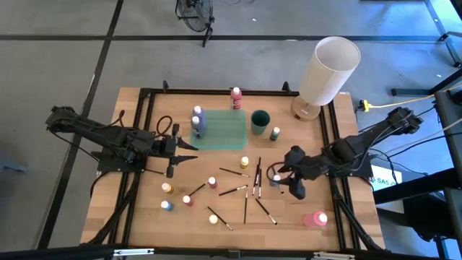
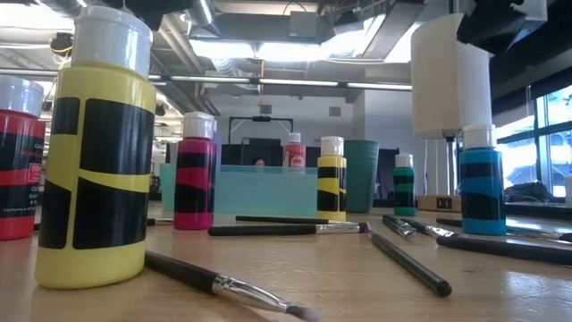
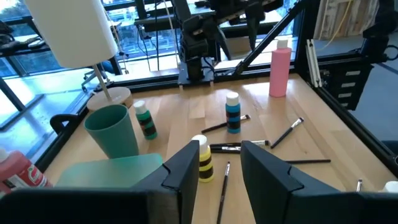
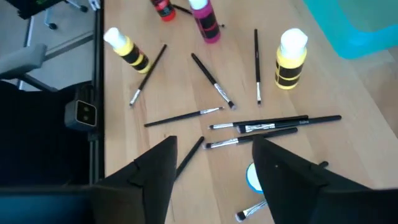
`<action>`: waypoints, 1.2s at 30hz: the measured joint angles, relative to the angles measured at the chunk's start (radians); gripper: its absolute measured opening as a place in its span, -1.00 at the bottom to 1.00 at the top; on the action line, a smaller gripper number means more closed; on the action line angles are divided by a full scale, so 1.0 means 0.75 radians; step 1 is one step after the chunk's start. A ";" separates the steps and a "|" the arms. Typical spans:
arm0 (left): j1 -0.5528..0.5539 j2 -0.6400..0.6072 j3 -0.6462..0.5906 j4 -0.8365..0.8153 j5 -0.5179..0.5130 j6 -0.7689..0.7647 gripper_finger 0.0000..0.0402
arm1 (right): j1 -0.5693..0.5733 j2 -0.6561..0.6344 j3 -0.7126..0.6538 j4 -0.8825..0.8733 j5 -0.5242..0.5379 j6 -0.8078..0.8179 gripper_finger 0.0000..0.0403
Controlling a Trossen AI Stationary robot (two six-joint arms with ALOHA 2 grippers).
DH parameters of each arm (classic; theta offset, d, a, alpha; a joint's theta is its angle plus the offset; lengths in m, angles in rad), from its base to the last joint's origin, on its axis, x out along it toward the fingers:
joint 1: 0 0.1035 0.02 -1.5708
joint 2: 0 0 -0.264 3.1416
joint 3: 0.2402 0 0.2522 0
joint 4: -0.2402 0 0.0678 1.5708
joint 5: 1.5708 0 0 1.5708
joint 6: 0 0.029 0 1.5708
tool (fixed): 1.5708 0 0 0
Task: Pick & Place Paint Supplies
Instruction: Put the right small blue paint bottle into the green bin
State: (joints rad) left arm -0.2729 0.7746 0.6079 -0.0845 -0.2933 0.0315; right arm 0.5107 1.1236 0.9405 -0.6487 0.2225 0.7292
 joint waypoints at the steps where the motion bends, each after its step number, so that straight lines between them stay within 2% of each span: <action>1: 0.000 0.000 0.000 0.000 0.000 0.000 -0.43 | -0.002 0.009 0.000 -0.001 0.002 0.000 0.13; 12: 0.000 0.000 0.000 0.001 0.000 -0.012 -0.43 | -0.007 0.087 0.001 -0.015 -0.029 0.017 0.44; 17: 0.000 0.001 0.000 0.038 0.000 0.020 -0.43 | 0.021 0.148 0.000 -0.084 -0.133 -0.132 0.43; 28: 0.000 0.004 0.000 0.064 0.034 -0.025 -0.43 | 0.027 0.268 0.000 -0.103 -0.126 -0.151 0.40; 36: 0.000 0.003 0.000 0.078 0.033 -0.018 -0.43 | 0.025 0.265 0.000 -0.105 -0.072 -0.225 0.40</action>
State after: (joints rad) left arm -0.2729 0.7769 0.6079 -0.0264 -0.2687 0.0181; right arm 0.5291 1.3224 0.9405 -0.7277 0.1685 0.5602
